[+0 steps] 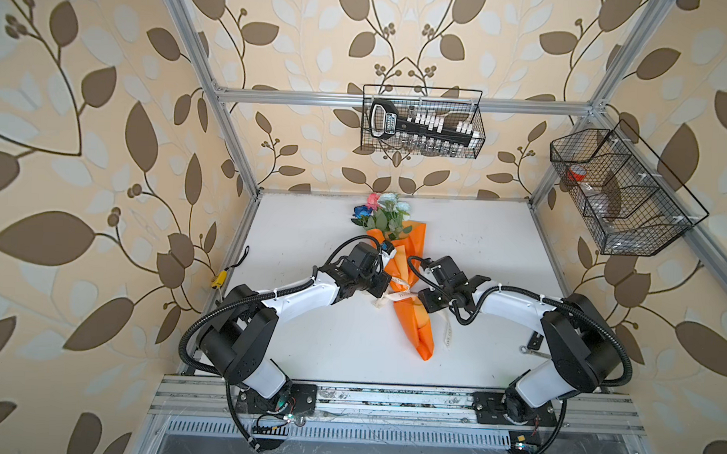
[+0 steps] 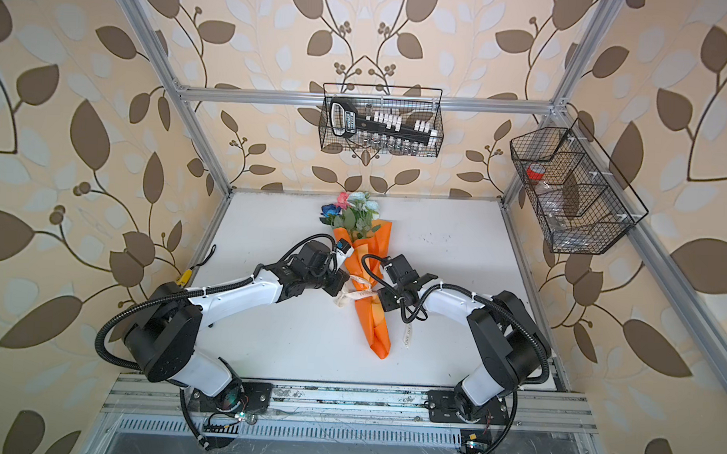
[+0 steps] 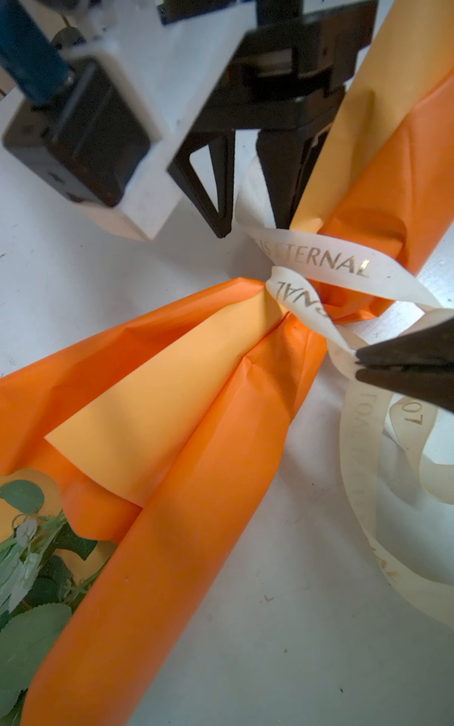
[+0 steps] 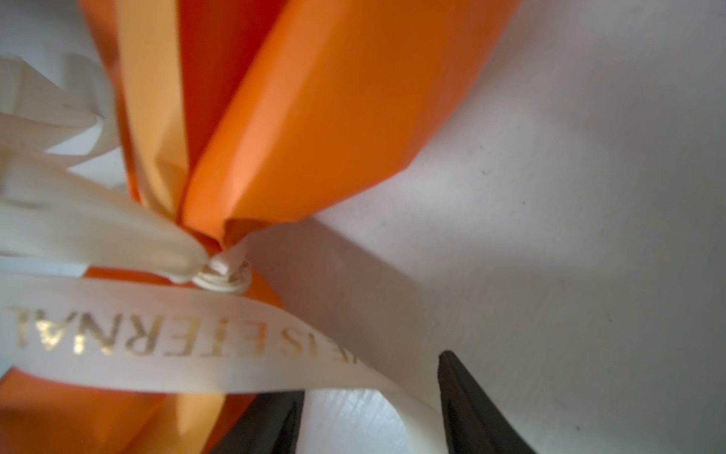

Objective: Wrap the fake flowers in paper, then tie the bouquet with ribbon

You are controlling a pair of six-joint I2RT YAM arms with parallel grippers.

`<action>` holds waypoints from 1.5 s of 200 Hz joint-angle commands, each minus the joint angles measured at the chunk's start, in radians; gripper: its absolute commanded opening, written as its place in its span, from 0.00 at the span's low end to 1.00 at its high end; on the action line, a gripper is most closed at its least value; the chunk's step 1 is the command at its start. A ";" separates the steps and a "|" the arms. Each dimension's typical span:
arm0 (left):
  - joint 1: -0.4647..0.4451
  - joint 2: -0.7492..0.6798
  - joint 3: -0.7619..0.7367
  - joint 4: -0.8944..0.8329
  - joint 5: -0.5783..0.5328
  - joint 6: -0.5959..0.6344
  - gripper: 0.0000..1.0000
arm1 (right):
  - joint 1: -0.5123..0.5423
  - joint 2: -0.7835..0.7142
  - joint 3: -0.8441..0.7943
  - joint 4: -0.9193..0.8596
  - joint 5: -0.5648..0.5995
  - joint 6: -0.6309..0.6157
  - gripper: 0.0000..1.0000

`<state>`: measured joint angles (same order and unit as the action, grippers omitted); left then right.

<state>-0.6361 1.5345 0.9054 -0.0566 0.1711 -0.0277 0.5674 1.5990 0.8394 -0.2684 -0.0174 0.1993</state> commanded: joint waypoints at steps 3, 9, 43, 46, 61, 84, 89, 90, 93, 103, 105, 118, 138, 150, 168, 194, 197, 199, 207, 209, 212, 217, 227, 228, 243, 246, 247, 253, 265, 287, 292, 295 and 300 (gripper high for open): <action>-0.008 -0.020 0.043 -0.003 -0.010 0.014 0.00 | 0.014 0.033 0.034 -0.013 -0.054 -0.045 0.56; -0.008 -0.019 0.042 -0.003 -0.009 0.014 0.00 | 0.020 0.037 0.040 -0.011 -0.051 -0.045 0.55; -0.008 -0.022 0.041 -0.008 -0.008 0.011 0.00 | 0.050 0.033 0.047 0.015 -0.058 -0.019 0.14; -0.008 -0.024 0.041 -0.010 -0.008 0.011 0.00 | 0.050 0.030 0.044 0.021 -0.061 -0.015 0.10; -0.008 -0.029 0.038 -0.015 -0.008 0.010 0.00 | 0.051 0.008 0.033 0.026 -0.056 0.008 0.00; -0.008 -0.035 0.036 -0.017 -0.006 0.010 0.00 | 0.052 -0.055 0.019 0.015 -0.039 0.043 0.00; -0.008 -0.038 0.035 -0.017 -0.005 0.007 0.00 | 0.052 -0.074 0.016 0.014 -0.039 0.051 0.00; -0.009 -0.038 0.035 -0.017 -0.005 0.007 0.00 | 0.052 -0.078 0.015 0.014 -0.040 0.052 0.00; -0.008 -0.039 0.033 -0.016 -0.005 0.006 0.00 | 0.051 -0.088 0.014 0.014 -0.039 0.058 0.00; -0.008 -0.043 0.029 -0.013 -0.003 0.003 0.00 | 0.051 -0.118 0.008 0.014 -0.041 0.076 0.00; -0.008 -0.045 0.028 -0.012 -0.003 0.003 0.00 | 0.052 -0.123 0.007 0.014 -0.042 0.080 0.00; -0.008 -0.051 0.023 -0.011 -0.002 -0.001 0.00 | 0.052 -0.151 0.006 0.017 -0.048 0.103 0.00; -0.008 -0.063 0.014 -0.003 0.001 -0.010 0.00 | 0.055 -0.162 0.001 0.055 -0.101 0.130 0.00; -0.008 -0.069 0.012 0.002 0.003 -0.017 0.00 | 0.069 -0.148 0.008 0.074 -0.116 0.139 0.00; -0.008 -0.076 0.007 0.012 0.014 -0.027 0.00 | 0.092 -0.106 0.029 0.087 -0.117 0.151 0.00; -0.010 -0.077 0.008 0.023 0.027 -0.047 0.00 | 0.139 -0.047 0.050 0.118 -0.134 0.175 0.00; -0.010 -0.076 0.009 0.023 0.029 -0.047 0.00 | 0.146 -0.043 0.051 0.121 -0.138 0.180 0.00; -0.010 -0.075 0.008 0.023 0.030 -0.047 0.00 | 0.147 -0.039 0.052 0.123 -0.141 0.183 0.00; -0.011 -0.073 0.008 0.024 0.029 -0.053 0.00 | 0.157 -0.029 0.055 0.134 -0.152 0.193 0.00; -0.011 -0.073 0.009 0.024 0.030 -0.053 0.00 | 0.159 -0.027 0.055 0.137 -0.154 0.196 0.00; -0.011 -0.071 0.009 0.024 0.030 -0.054 0.00 | 0.160 -0.023 0.055 0.142 -0.158 0.201 0.00; -0.010 -0.070 0.007 0.025 0.030 -0.054 0.00 | 0.163 -0.020 0.055 0.149 -0.166 0.205 0.00; -0.010 -0.068 0.005 0.024 0.032 -0.056 0.00 | 0.167 -0.013 0.050 0.166 -0.173 0.219 0.00; -0.010 -0.067 0.006 0.024 0.033 -0.056 0.00 | 0.166 -0.012 0.050 0.168 -0.172 0.222 0.00; -0.011 -0.068 0.002 0.024 0.044 -0.056 0.00 | 0.167 0.001 0.049 0.182 -0.149 0.250 0.00; -0.011 -0.069 0.002 0.026 0.046 -0.056 0.00 | 0.167 0.004 0.050 0.185 -0.142 0.255 0.00; -0.011 -0.069 0.001 0.026 0.046 -0.056 0.00 | 0.167 0.005 0.050 0.186 -0.142 0.256 0.00; -0.011 -0.072 -0.003 0.027 0.051 -0.057 0.00 | 0.166 0.011 0.050 0.194 -0.134 0.264 0.00; -0.010 -0.079 -0.010 0.032 0.056 -0.061 0.00 | 0.165 0.025 0.051 0.226 -0.111 0.293 0.00; -0.012 -0.085 -0.023 0.035 0.069 -0.070 0.00 | 0.151 0.063 0.064 0.271 -0.085 0.343 0.00; -0.012 -0.086 -0.026 0.037 0.075 -0.072 0.00 | 0.150 0.068 0.065 0.282 -0.084 0.352 0.00; -0.011 -0.085 -0.028 0.037 0.080 -0.073 0.00 | 0.148 0.070 0.066 0.289 -0.080 0.357 0.00; -0.011 -0.118 -0.029 0.038 0.089 -0.075 0.00 | 0.149 0.072 0.066 0.302 -0.076 0.363 0.00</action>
<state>-0.6365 1.4933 0.8940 -0.0498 0.2092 -0.0849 0.7258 1.6428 0.8734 -0.0410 -0.1314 0.4942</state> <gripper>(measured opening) 0.048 0.049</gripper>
